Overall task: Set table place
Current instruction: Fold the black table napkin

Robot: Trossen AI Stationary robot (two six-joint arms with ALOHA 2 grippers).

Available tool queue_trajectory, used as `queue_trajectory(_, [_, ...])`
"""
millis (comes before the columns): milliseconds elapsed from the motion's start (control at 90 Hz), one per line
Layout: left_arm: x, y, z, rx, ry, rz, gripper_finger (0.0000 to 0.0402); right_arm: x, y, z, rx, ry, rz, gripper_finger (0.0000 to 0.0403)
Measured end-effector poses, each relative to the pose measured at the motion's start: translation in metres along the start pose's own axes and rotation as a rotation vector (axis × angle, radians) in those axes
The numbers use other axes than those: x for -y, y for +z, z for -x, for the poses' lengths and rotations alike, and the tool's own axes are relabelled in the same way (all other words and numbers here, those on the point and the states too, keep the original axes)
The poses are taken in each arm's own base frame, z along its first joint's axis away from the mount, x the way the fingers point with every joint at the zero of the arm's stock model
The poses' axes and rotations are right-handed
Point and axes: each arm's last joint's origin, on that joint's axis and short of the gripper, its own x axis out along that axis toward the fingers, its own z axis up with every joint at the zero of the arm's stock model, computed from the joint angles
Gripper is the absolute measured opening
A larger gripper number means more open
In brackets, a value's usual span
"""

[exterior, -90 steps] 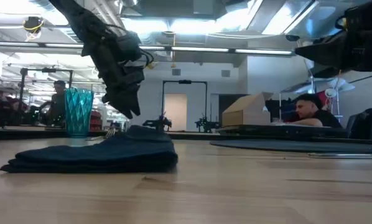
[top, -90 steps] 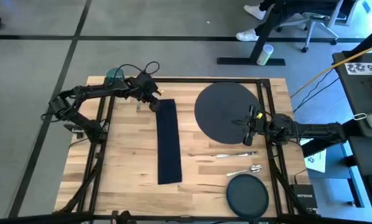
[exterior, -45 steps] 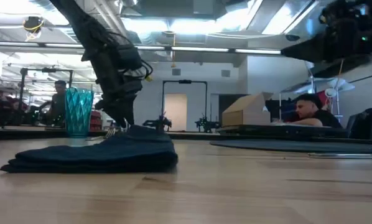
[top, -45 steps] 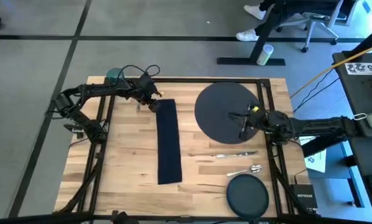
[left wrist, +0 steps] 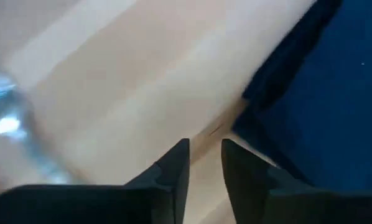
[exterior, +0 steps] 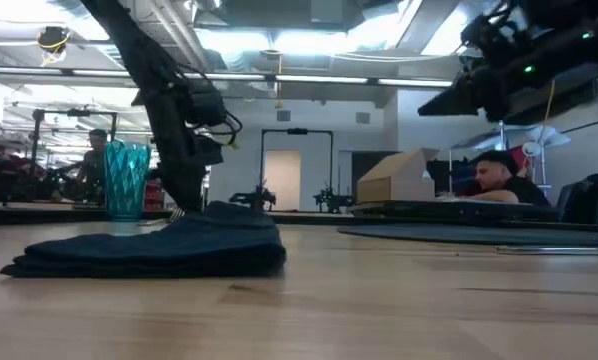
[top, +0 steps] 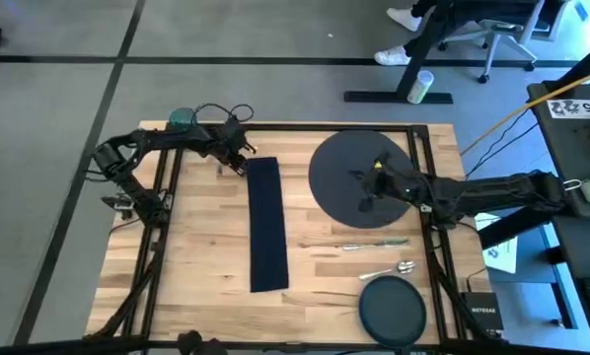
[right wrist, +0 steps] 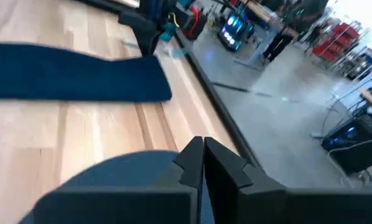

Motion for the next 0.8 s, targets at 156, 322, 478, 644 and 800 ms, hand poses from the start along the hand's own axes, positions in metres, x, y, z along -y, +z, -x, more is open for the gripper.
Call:
queue_trajectory(156, [0.006, 0.002, -0.012, 0.016, -0.014, 0.001, 0.0035, 0.007, 0.002, -0.012, -0.009, 0.046, -0.017, 0.0000])
queue_trajectory(322, [0.010, 0.007, -0.010, 0.074, -0.024, 0.003, 0.0025, 0.012, 0.005, -0.019, -0.007, 0.067, -0.030, 0.0000])
queue_trajectory(478, [0.012, 0.013, -0.007, 0.131, -0.070, 0.001, 0.0018, 0.015, 0.009, -0.031, 0.004, 0.108, -0.047, 0.0000])
queue_trajectory(644, [0.012, 0.015, -0.003, 0.150, -0.086, 0.001, 0.0015, 0.016, 0.006, -0.054, 0.043, 0.164, -0.173, 0.0001])
queue_trajectory(800, [0.010, 0.017, 0.018, 0.203, -0.085, 0.000, 0.0014, 0.017, 0.001, -0.080, 0.044, 0.188, -0.282, 0.0001])
